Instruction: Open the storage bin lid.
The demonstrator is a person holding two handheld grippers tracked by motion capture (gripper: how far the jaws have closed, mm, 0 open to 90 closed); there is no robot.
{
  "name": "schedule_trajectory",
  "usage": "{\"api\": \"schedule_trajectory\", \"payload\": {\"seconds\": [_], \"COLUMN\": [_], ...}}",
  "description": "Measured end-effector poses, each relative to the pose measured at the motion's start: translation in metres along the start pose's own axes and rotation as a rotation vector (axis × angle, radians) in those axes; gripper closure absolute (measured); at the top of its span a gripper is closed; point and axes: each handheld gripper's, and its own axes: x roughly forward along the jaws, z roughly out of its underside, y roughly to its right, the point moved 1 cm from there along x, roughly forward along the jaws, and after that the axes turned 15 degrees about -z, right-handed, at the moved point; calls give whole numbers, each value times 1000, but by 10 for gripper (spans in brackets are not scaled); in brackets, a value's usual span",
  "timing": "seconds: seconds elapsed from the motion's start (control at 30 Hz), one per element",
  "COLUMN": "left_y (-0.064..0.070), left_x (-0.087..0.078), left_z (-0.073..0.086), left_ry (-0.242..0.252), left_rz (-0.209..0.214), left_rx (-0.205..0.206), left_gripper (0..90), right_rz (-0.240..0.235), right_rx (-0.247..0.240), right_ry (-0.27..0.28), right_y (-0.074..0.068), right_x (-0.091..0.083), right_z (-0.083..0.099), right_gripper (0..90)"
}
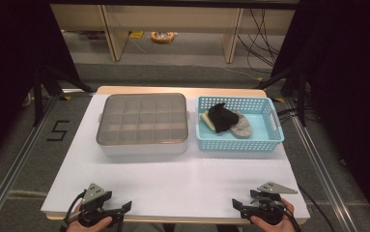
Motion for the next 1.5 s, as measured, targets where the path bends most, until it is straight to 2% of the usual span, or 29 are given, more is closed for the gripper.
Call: {"api": "schedule_trajectory", "payload": {"seconds": [0.03, 0.07, 0.13, 0.17, 0.2, 0.27, 0.3, 0.37, 0.4, 0.43, 0.47, 0.63, 0.67, 0.7, 0.83, 0.87, 0.9, 1.0, 1.07, 1.13, 1.17, 1.2, 1.23, 1.27, 1.3, 1.33, 1.4, 1.43, 1.5], "left_y": [0, -1, -1, -1, -1, -2, -3, -2, -2, -2, -2, -2, -3, -3, -2, -2, -2, -2, -3, -4, -3, -4, -2, -4, -1, -3, -5, -5, -5], "left_x": [0, 0, 1, 1, 2, 1, 0, 1, 0, 1, 1, 2, 2, 2, 3, 3, 3, 3, 3, 3, 4, 4, 5, 3, 5, 4, 2, 2, 2], "left_z": [0, -1, 0, 0, 0, -1, -2, -2, -2, -2, -2, -3, -3, -3, -3, -3, -3, -3, -3, -4, -5, -6, -6, -6, -5, -4, -4, -4, -5], "left_ry": [2, -3, -7, -9, -10, -14, -19, -6, -7, -5, -6, 0, -8, -9, -12, -12, -12, -5, -10, -18, -6, -16, -5, -24, 2, -13, -22, -18, -16], "left_rz": [1, 2, 5, 3, 7, 5, 5, 4, 4, 5, 3, 4, 6, 8, 9, 9, 9, 6, 8, 6, 8, 5, 9, 17, 13, 12, 11, 9, 13], "left_rx": [3, 9, 10, 8, 4, 18, 38, 17, 16, 10, 7, -4, 0, -2, -5, -5, -5, -16, -9, 12, -5, 22, 9, 32, 5, 18, 33, 39, 28], "left_gripper": [157, 157, 157, 157, 157, 157, 157, 157, 157, 157, 157, 157, 157, 157, 157, 157, 157, 157, 157, 157, 157, 157, 157, 157, 157, 157, 157, 157, 157], "right_rz": [-6, -12, -20, -14, -33, -33, -46, -52, -71, -86, -73, -80, -92, -81, -110, -118, -116, -133, -133, -130, -123, -135, -127, -114, -119, -124, -142, -142, -153], "right_rx": [-31, 3, -12, 26, -31, -30, 25, -21, -20, 18, -22, -29, 9, -32, -46, -9, -58, -42, -70, -42, -76, -79, -86, -62, -57, -79, -58, -75, -63], "right_ry": [-1, 3, 2, 5, 22, 11, 18, 16, 26, 29, 25, 21, 37, 27, 35, 30, 31, 36, 31, 27, 27, 26, 29, 23, 31, 30, 26, 29, 27], "right_y": [3, -1, 1, -3, 1, 0, -5, 0, 0, -3, 0, -1, -5, -2, -6, -10, -8, -11, -11, -14, -11, -12, -12, -13, -14, -12, -14, -14, -16], "right_x": [0, 1, 2, 2, 4, 6, 8, 11, 13, 14, 15, 21, 22, 24, 31, 32, 33, 36, 38, 40, 41, 40, 41, 41, 42, 43, 43, 44, 47], "right_z": [-1, -2, -5, -6, -8, -11, -11, -14, -15, -16, -18, -27, -29, -33, -44, -46, -49, -55, -59, -63, -66, -68, -71, -72, -74, -76, -78, -80, -83], "right_gripper": [191, 191, 193, 195, 196, 204, 211, 212, 212, 211, 210, 208, 208, 208, 217, 220, 222, 230, 235, 235, 235, 235, 235, 235, 234, 235, 236, 238, 240]}}
